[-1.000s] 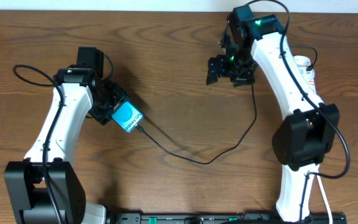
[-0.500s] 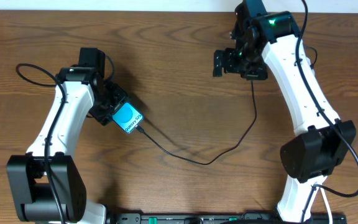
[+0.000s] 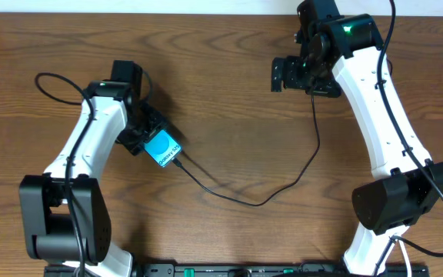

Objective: Plug charger to phone and switch on socket

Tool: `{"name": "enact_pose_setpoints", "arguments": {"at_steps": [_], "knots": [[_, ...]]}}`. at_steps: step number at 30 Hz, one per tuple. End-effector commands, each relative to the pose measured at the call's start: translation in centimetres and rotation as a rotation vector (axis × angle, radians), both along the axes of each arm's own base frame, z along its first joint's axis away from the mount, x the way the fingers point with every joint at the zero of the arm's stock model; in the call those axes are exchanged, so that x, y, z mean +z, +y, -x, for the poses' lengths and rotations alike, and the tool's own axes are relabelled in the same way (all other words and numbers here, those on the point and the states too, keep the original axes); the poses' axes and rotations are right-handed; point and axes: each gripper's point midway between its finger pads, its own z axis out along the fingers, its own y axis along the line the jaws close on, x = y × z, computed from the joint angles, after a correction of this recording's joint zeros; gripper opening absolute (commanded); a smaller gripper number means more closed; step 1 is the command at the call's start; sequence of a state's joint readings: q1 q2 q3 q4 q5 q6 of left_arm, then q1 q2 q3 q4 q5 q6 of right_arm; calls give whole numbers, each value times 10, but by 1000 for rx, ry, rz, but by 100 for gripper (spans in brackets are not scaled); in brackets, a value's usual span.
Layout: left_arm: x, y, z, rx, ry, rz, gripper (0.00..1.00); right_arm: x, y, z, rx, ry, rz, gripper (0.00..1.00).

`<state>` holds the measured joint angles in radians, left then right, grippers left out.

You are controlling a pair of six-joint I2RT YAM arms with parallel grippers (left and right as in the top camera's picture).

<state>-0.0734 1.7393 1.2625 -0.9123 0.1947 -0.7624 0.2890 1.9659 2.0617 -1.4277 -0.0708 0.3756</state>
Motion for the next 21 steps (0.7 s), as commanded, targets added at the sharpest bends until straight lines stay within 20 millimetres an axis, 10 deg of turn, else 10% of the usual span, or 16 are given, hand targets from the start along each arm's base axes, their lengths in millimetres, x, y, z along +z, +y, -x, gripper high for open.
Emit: {"name": "enact_pose_setpoints", "arguments": {"at_steps": [1, 21], "knots": [[0, 2, -2, 5, -4, -24, 7, 14, -3, 0, -16, -39, 2, 99], [-2, 11, -3, 10, -6, -75, 7, 14, -2, 0, -17, -37, 1, 99]]}}
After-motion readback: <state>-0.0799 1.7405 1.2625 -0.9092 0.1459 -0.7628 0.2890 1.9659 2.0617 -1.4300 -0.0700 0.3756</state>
